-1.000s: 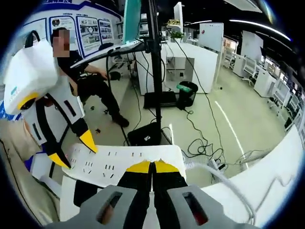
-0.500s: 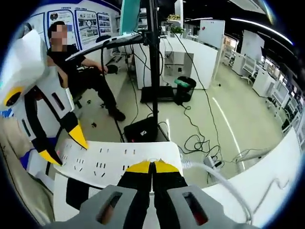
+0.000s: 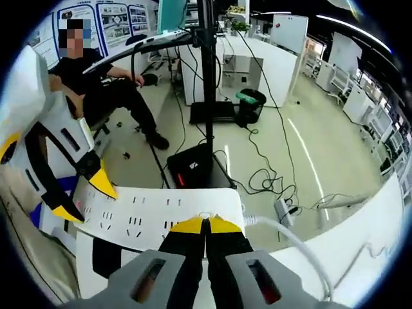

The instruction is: Pick up the power strip scattered on the table, fix it on the side mounting bracket of the table, and press the switch

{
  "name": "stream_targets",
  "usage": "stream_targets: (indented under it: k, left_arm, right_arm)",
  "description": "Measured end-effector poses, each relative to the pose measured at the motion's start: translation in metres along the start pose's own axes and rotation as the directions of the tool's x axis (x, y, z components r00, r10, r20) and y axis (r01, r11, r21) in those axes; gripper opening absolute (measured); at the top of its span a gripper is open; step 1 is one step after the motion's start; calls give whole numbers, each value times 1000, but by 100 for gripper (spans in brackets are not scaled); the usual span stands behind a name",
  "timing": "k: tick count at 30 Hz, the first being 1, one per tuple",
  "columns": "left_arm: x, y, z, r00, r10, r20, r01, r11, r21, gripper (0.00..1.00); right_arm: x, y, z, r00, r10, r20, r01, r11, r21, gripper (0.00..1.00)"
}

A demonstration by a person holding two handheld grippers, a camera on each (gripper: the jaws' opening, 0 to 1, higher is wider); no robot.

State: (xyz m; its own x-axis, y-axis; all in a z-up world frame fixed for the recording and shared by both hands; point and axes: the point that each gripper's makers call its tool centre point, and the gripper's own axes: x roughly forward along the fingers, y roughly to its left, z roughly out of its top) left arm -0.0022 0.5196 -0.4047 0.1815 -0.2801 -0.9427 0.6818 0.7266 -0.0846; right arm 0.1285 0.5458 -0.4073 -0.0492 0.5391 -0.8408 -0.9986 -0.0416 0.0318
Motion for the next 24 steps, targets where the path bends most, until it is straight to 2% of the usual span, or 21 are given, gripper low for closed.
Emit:
stream_targets:
  k: [13,24]
  left_arm:
    - [1,1,-1,1000,-3,14,3,1000,2,43]
    - [1,1,0,1000,-6,11,6,1000,3,43]
  right_arm:
    - [3,2,-1,993,-7,-120,-5,996,-93,0]
    - [4,3,-3,992,-5,-124,-8,994,-106,0]
